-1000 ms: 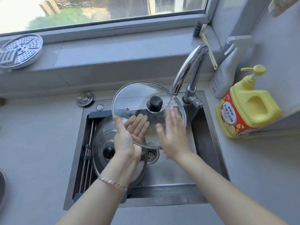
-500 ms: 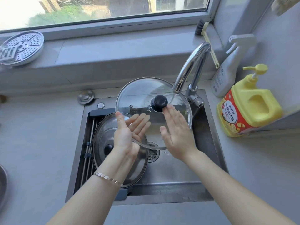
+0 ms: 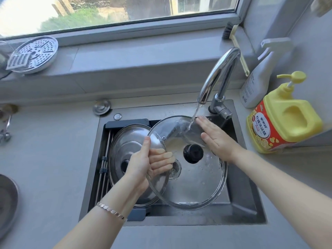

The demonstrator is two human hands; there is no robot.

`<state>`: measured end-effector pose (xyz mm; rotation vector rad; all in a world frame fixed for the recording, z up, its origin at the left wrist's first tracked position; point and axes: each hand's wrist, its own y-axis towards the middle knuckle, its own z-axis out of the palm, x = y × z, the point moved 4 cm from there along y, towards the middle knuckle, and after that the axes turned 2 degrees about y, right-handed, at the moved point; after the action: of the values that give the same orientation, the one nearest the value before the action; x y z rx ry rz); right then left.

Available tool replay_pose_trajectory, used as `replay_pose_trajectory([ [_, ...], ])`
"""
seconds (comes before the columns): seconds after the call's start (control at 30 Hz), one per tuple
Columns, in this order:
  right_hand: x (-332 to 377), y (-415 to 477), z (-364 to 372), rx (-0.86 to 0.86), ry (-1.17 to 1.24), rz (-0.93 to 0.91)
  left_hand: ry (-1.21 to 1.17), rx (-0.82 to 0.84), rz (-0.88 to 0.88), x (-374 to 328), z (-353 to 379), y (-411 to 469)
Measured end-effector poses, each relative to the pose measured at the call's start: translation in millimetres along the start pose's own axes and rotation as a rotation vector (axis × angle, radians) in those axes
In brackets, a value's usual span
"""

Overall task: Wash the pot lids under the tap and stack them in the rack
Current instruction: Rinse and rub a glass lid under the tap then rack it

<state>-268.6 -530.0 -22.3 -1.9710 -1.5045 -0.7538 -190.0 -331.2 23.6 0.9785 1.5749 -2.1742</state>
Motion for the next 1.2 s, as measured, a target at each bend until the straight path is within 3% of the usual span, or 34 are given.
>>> replay_pose_trajectory([
  [0.03, 1.2, -0.6, -1.0, -0.015, -0.008, 0.006, 0.017, 0.009, -0.005, 0.8, 1.3, 0.0],
  [0.17, 21.9, 2.7, 4.7, 0.104, -0.192, -0.268, 0.089, 0.028, -0.019, -0.6, 5.0, 1.3],
  [0.33, 15.3, 17.7, -17.4, 0.194, -0.183, -0.082, 0.193, 0.058, -0.002, -3.5, 10.1, 1.6],
  [0.47, 66.3, 23.2, 0.4, 0.258, -0.333, -0.312, 0.267, 0.111, -0.007, -2.7, 21.3, 1.6],
  [0.57, 79.6, 33.9, -4.4, 0.135, -0.255, -0.397, 0.277, 0.140, 0.004, -4.3, 25.1, -0.2],
  [0.67, 62.0, 45.2, -20.3, 0.086, -0.176, -0.120, 0.315, 0.154, 0.020, -9.2, 24.3, -0.7],
  [0.73, 62.9, 47.3, -21.6, 0.078, -0.208, -0.056, 0.370, 0.156, 0.051, -13.1, 24.0, 0.0],
  [0.93, 80.9, 52.4, -25.0, -0.053, -0.236, -0.198, 0.538, 0.176, 0.207, -33.7, 26.7, 2.9],
  [1.2, 62.2, 64.2, -29.0, -0.240, 0.027, -0.098, 0.322, 0.134, 0.310, -33.4, 20.0, 3.6],
])
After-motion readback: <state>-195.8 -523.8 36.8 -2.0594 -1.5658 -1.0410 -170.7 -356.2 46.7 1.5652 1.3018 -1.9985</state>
